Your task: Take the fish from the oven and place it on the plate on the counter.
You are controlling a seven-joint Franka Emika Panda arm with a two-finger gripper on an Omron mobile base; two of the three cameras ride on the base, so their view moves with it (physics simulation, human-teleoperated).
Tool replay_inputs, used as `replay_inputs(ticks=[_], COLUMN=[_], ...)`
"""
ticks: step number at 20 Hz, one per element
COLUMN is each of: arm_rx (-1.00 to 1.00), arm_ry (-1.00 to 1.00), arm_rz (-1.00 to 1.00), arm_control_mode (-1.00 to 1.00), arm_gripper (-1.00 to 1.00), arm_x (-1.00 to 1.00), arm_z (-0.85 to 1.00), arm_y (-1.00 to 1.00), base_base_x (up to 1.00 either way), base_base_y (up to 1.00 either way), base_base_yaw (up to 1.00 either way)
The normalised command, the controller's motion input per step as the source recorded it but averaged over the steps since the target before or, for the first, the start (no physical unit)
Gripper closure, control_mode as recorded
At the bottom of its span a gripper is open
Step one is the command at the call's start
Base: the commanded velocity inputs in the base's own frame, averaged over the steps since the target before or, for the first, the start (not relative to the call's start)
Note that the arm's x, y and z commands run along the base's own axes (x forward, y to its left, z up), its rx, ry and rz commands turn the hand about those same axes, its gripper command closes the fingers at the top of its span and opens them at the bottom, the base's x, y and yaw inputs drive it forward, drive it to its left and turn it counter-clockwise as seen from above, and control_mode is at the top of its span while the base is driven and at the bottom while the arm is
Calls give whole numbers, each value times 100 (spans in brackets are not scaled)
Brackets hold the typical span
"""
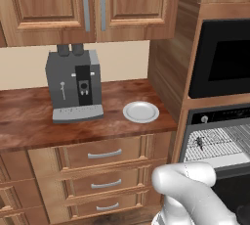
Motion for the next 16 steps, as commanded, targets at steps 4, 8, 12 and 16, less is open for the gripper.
replay_inputs(ticks=[4, 8, 12, 16], arm_rx=[-12, -3, 0, 0], arm_ry=[1, 0, -1, 0], arm_rz=[0, 0, 0, 0], arm_control_mode=[-100, -100, -100, -100], arm_gripper=[100, 100, 100, -100], arm_x=[61, 32, 11, 3], arm_z=[-15, -13, -16, -4], arm_y=[12, 1, 0, 14], base_base_x=[0, 0, 0, 0], base_base_y=[0, 0, 0, 0], base_base_yaw=[0, 0, 0, 0])
